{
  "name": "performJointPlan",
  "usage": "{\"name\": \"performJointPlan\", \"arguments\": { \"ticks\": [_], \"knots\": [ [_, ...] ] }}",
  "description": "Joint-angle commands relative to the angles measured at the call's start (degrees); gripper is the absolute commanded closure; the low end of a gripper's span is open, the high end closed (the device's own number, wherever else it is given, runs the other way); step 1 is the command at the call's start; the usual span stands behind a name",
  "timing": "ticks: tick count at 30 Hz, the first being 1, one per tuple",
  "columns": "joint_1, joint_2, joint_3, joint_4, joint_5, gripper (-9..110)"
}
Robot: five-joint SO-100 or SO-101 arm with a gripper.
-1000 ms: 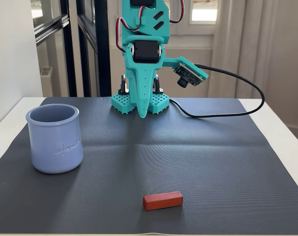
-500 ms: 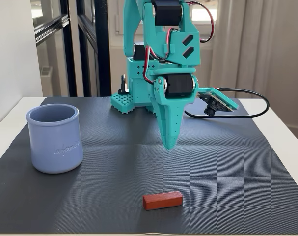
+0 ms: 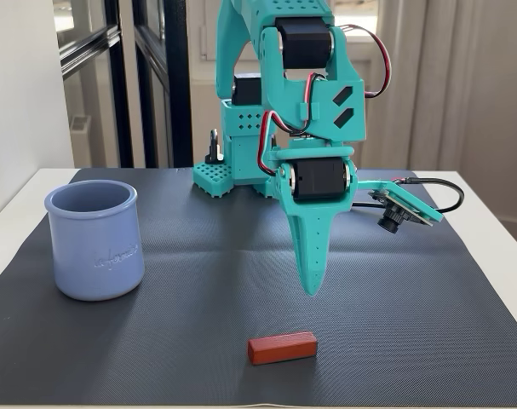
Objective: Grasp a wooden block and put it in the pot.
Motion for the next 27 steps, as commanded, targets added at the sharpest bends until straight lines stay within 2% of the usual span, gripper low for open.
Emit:
{"name": "performJointPlan", "arguments": {
  "ticks": [1,9,27],
  "knots": [
    [0.1,0.6,-3.3,0.1,0.4,101],
    [0.4,0.4,-2.7,0.0,0.4,84],
    [2.6,-6.6,-6.8,0.0,0.5,83]
  ]
}}
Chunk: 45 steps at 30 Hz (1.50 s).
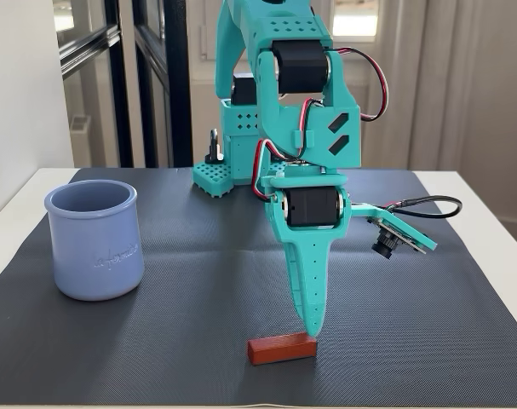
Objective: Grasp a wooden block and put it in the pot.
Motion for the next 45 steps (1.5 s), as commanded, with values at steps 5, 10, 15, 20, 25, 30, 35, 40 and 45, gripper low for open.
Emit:
{"name": "performJointPlan", "arguments": {
  "ticks": [5,10,15,20,25,30,35,40,45],
  "knots": [
    [3.6,0.1,-3.4,-0.4,0.9,83],
    [5.1,-4.7,-6.8,0.0,2.5,84],
    [4.8,-7.6,-10.4,0.1,2.5,84],
    [4.5,-8.1,-10.5,0.1,2.5,84],
    [4.4,-8.2,-9.5,0.1,2.5,85],
    [4.4,-8.2,-9.0,0.1,2.5,99],
    [4.4,-8.1,-8.9,0.1,2.5,101],
    [4.3,-7.4,-9.4,0.1,2.5,101],
    [4.8,-0.4,-7.6,1.7,2.5,101]
  ]
}}
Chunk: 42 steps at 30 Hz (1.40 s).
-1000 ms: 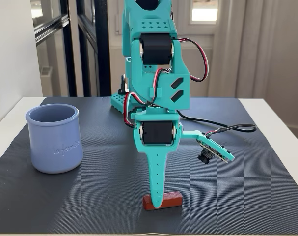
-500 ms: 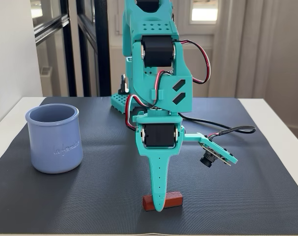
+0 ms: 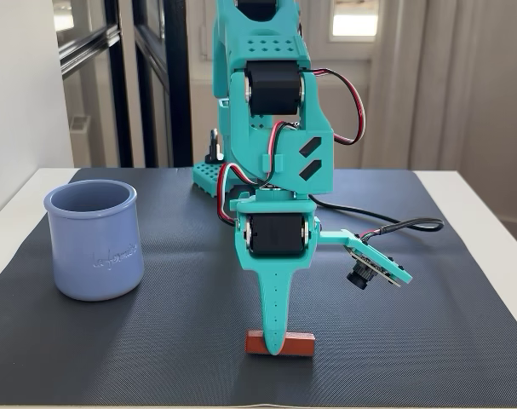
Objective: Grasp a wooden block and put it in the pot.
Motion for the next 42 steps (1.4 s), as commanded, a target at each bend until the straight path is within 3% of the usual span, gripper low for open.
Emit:
{"name": "performJointPlan", "arguments": {
  "ticks": [1,12,25,42],
  "knots": [
    [0.6,8.3,0.6,1.5,0.4,101],
    [6.8,35.6,16.3,2.9,0.4,101],
    [23.8,60.2,37.0,2.9,-0.2,101],
    [33.0,66.3,48.1,2.4,-0.2,101]
  ]
}}
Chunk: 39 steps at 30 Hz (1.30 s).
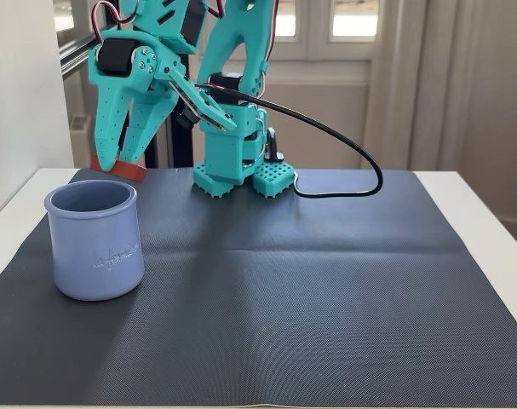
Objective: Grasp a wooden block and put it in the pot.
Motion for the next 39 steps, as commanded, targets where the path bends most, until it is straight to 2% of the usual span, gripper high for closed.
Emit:
{"name": "performJointPlan", "arguments": {
  "ticks": [1,34,39],
  "knots": [
    [0.9,1.8,-0.4,-0.4,-0.1,101],
    [1.9,1.1,-0.3,-6.7,0.4,101],
    [1.9,1.1,-0.2,-6.1,-0.2,90]
  ]
}}
